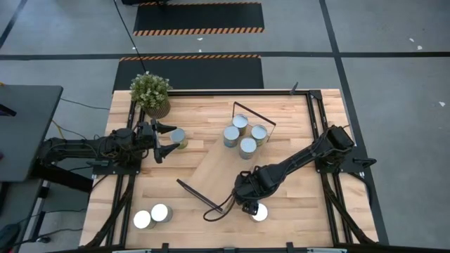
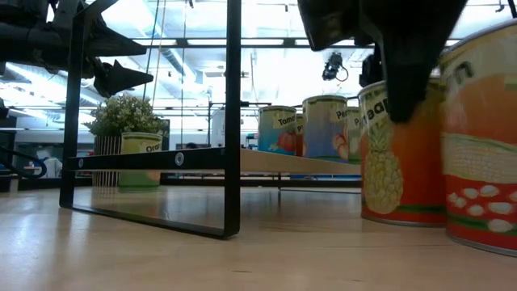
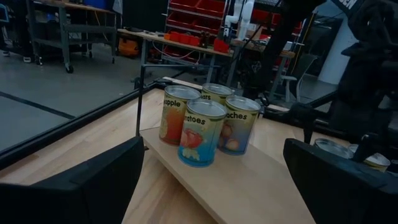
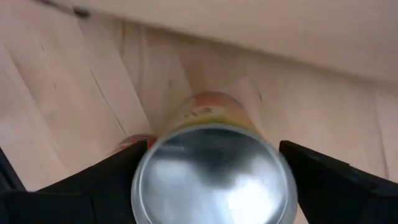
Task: Pick and place cans onto a shelf
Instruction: Put the canned pineapple on the shelf
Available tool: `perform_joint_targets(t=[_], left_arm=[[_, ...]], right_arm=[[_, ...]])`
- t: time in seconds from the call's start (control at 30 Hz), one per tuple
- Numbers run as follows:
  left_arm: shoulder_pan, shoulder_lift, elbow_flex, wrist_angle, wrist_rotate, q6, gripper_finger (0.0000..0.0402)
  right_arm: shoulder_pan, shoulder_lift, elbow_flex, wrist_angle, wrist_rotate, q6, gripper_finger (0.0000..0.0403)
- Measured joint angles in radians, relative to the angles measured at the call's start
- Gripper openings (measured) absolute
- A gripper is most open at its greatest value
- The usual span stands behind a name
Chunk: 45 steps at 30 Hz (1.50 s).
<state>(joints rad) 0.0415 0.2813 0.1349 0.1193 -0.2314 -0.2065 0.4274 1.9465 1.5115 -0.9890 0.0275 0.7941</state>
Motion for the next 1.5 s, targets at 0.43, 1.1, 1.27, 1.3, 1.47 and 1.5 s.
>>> perform_joint_targets(t=[0.43, 1.1, 1.27, 1.3, 1.47, 1.5], left_arm=[[0.000, 0.000, 0.000, 0.000, 0.000, -0.013, 0.0392], [0.000, 0.000, 0.000, -0.001, 0.000, -0.010, 0.0392], [0.000, 0.000, 0.001, -0.001, 0.000, -0.011, 0.0392], [0.000, 0.000, 0.001, -0.001, 0.000, -0.011, 0.0392], [0.000, 0.000, 0.001, -0.001, 0.000, -0.010, 0.0392], [0.000, 0.000, 0.001, -0.001, 0.000, -0.010, 0.0392]], right_arm=[[-0.048, -0.004, -0.006, -0.045, -0.021, -0.050, 0.0325], [-0.113, -0.032, 0.219, -0.119, 0.139, -0.669, 0.0333], [-0.149, -0.032, 0.218, -0.097, 0.079, -0.765, 0.0333], [-0.155, -0.031, 0.218, -0.098, 0.075, -0.776, 0.0333], [-0.165, -0.008, 0.218, -0.105, 0.078, -0.877, 0.0333], [-0.165, -0.004, 0.218, -0.104, 0.082, -0.899, 0.0333]])
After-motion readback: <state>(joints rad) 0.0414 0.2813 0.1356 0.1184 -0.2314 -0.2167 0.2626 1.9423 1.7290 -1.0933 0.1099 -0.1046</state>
